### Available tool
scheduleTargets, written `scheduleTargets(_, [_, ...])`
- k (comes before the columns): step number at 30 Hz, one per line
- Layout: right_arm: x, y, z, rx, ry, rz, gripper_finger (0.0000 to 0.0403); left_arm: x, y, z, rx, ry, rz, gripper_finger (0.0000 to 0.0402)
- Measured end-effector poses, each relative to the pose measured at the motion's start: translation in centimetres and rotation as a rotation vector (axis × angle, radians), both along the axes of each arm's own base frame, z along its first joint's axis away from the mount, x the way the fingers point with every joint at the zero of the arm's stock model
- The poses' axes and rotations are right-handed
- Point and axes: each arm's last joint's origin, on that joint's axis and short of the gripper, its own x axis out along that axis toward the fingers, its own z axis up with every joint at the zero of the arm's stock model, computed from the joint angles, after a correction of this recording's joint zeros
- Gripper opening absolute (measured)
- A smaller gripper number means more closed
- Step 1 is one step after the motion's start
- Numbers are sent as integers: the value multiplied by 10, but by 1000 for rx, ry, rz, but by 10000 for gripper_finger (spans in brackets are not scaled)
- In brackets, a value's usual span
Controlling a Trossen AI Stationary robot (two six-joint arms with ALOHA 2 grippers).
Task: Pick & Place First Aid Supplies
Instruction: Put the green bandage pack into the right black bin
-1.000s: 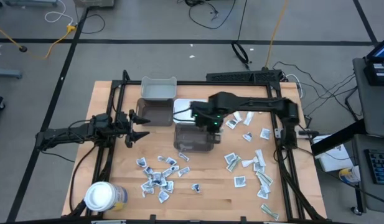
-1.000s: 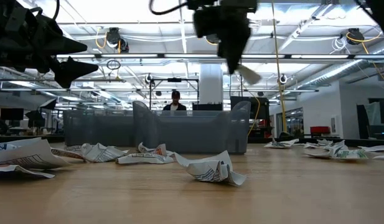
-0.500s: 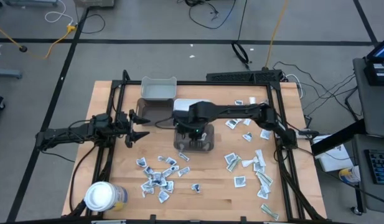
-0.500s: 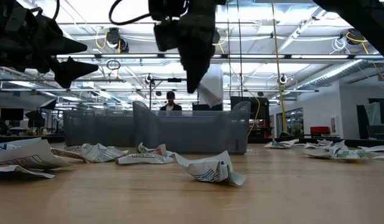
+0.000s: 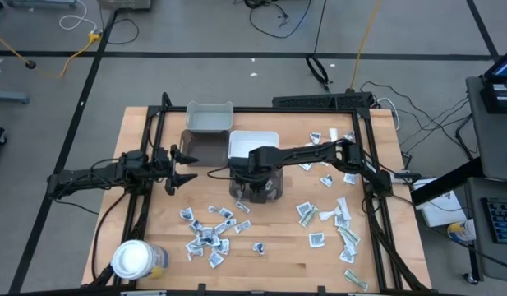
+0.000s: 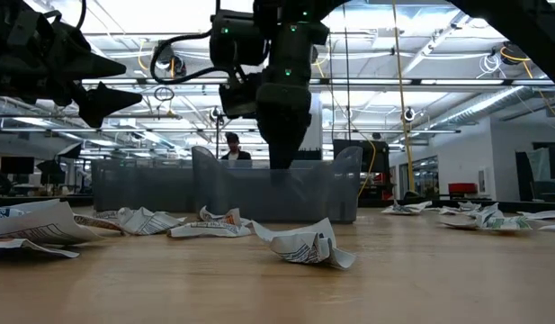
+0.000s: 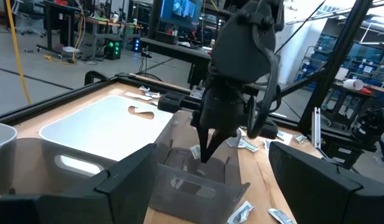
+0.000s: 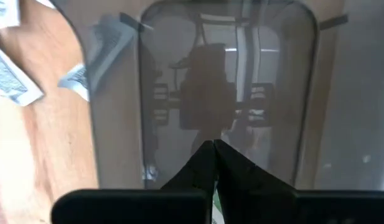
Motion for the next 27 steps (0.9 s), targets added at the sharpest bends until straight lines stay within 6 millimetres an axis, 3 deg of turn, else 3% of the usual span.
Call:
scheduleTargets(3, [0, 0, 0, 1, 0, 7, 29, 0, 0, 0, 0, 0, 0, 310])
scheduleTargets(7, [-1, 0, 3, 0, -4, 7, 96, 0, 0, 0, 0, 0, 0, 310])
scheduleTargets(11, [-5, -1, 22, -4, -55, 10, 169, 0, 0, 0, 0, 0, 0, 310])
scheduleTargets(15, [-13, -1, 44, -15, -100, 57, 214, 0, 0, 0, 0, 0, 0, 310])
scheduleTargets(22, [-35, 0, 90, -20, -171, 63, 232, 0, 0, 0, 0, 0, 0, 310])
scheduleTargets(27, [-38, 2, 89, -19, -152, 71, 227, 0, 0, 0, 0, 0, 0, 310])
